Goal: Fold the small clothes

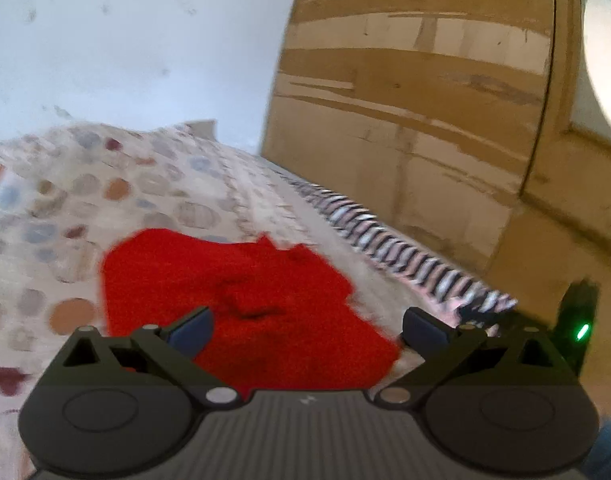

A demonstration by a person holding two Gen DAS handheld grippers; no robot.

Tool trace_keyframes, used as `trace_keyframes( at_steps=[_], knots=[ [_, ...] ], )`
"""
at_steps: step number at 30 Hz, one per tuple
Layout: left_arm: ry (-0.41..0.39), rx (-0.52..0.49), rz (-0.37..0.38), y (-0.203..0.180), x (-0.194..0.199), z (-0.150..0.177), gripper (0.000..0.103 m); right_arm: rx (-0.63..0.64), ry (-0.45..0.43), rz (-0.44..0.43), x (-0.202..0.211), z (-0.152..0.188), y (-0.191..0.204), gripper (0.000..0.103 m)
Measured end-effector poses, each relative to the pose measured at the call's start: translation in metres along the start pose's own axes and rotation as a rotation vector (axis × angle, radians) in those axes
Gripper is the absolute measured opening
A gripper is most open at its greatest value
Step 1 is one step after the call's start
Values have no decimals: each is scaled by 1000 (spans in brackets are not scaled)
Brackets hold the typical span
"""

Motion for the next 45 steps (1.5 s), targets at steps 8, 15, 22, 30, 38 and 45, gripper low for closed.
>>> trace_keyframes(
  at_steps=[8,15,22,30,38,45],
  knots=[
    [51,-190,-254,17,12,37,102,81,-45,-174,-1,-26,47,103],
    [100,-177,-266,25,-11,45,102,-14,85,-408,-33,-55,100,103],
    [106,-186,-268,29,-21,52,102,-127,299,-495,-93,-63,135,103],
    [122,-212,-256,26,-25,52,60,-336,453,-469,-146,-51,139,87],
    [95,-157,-237,25,-25,49,25,-334,401,-500,-146,-52,138,24],
    [71,-175,-215,10,-29,28,19,-306,262,-533,-131,-83,125,12]
  ],
)
Point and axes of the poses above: each gripper's, at about its wrist camera, not at the fingertips, and x roughly against the way its jaws point, y to its left, z to its underside, the point moved 10 cm from there along -x, roughly the way its jaws point, and after that the axes turned 11 degrees about -x, right-handed, at the moved point
